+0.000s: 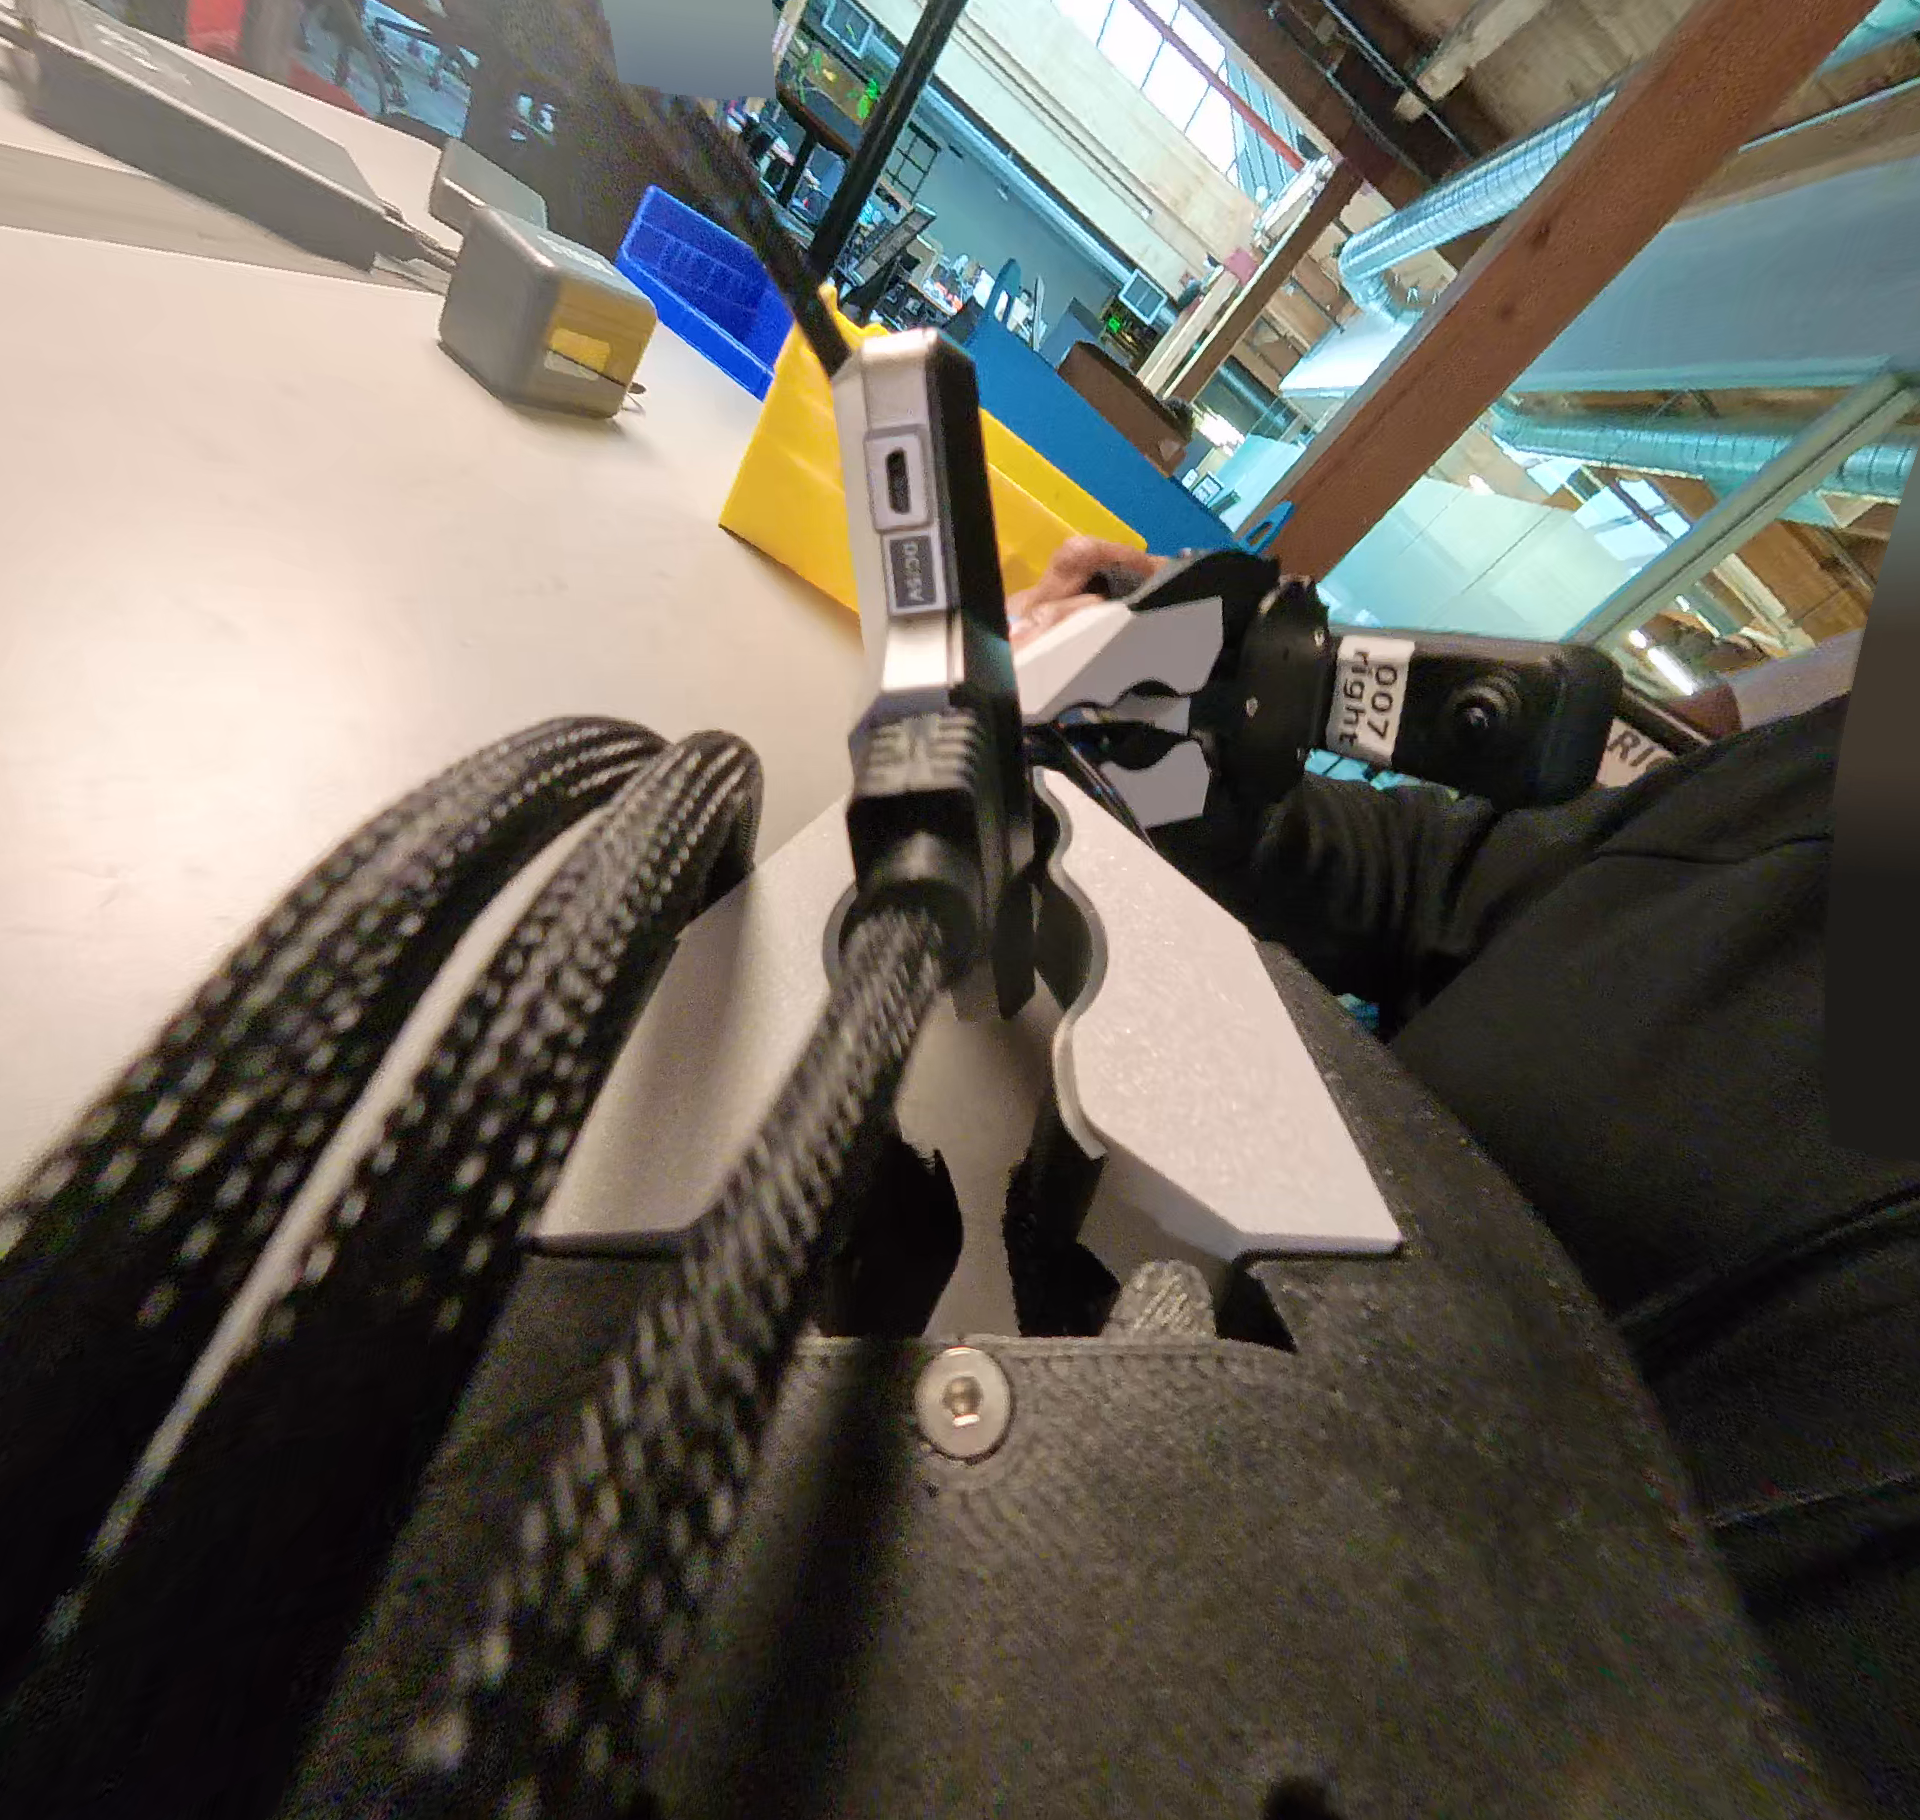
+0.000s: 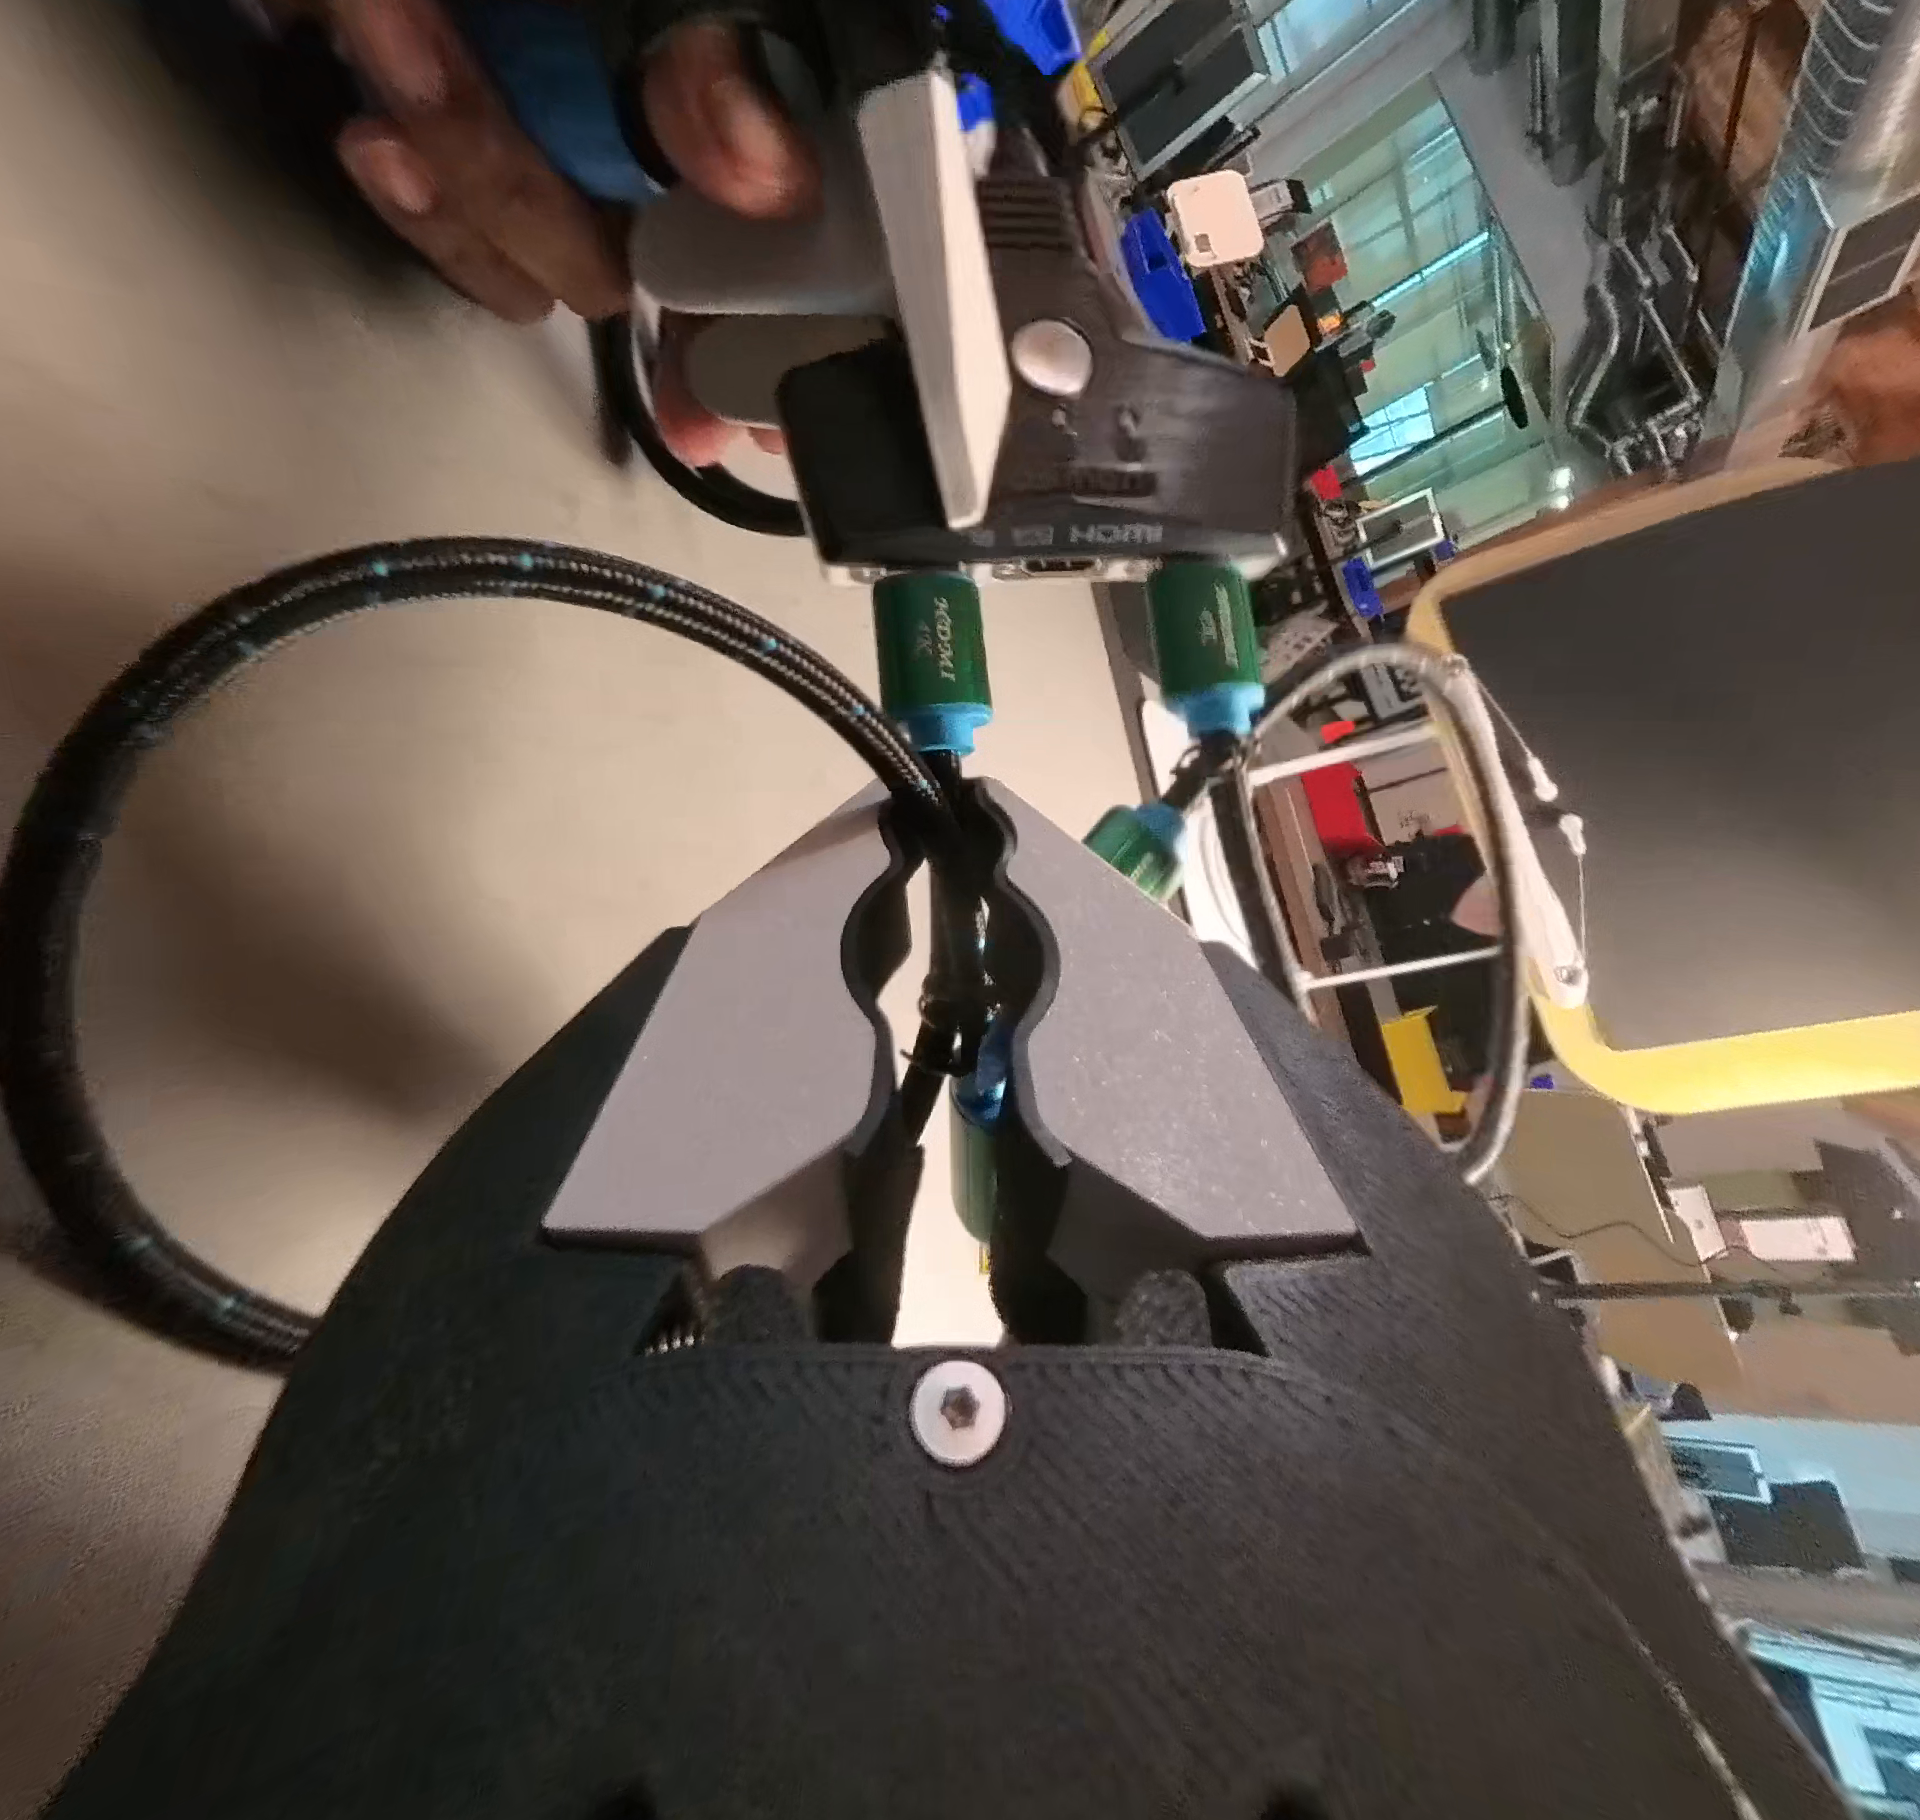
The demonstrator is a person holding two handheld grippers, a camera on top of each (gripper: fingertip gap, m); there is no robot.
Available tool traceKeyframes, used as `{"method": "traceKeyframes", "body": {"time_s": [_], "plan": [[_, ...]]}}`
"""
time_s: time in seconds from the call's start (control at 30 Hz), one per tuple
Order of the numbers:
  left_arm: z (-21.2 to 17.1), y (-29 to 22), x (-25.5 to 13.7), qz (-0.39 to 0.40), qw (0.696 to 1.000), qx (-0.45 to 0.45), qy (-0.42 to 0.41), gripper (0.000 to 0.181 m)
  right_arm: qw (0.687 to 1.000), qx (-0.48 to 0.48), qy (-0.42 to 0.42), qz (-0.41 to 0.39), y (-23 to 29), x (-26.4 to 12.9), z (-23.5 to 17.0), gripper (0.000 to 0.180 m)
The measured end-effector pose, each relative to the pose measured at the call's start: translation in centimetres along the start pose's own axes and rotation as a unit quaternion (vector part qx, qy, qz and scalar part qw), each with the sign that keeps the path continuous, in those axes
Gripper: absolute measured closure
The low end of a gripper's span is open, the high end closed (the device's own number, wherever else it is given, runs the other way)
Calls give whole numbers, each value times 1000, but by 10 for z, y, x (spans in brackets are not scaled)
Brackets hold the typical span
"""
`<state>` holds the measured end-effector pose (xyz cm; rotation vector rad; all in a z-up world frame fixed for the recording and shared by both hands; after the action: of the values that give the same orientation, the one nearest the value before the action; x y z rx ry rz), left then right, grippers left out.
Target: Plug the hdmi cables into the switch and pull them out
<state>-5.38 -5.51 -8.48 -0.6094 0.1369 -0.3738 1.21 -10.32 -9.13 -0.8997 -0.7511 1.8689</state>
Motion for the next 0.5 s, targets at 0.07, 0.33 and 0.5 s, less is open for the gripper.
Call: {"method": "traceKeyframes", "body": {"time_s": [0.07,0.33,0.5], "plan": [[0,-2,2,-6,1000,3,5,163,1000,18,-2,-2,-3,-2,1,171],[-2,-4,2,-17,1000,0,16,160,999,35,-20,19,-3,-5,0,171],[-2,-2,0,-11,1000,2,9,161,999,26,-28,36,8,-3,4,173]]}}
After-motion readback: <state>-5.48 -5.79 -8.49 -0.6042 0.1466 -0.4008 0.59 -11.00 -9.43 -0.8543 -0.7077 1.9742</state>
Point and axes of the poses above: each gripper's, where its closed fingertips meet, x out along the fingers, z out of its top, y = z × x across the jaws, the point moved 3 cm from there along -x, back along the fingers, and after that the axes turned 1 degree about -y, right-handed, at the moved point
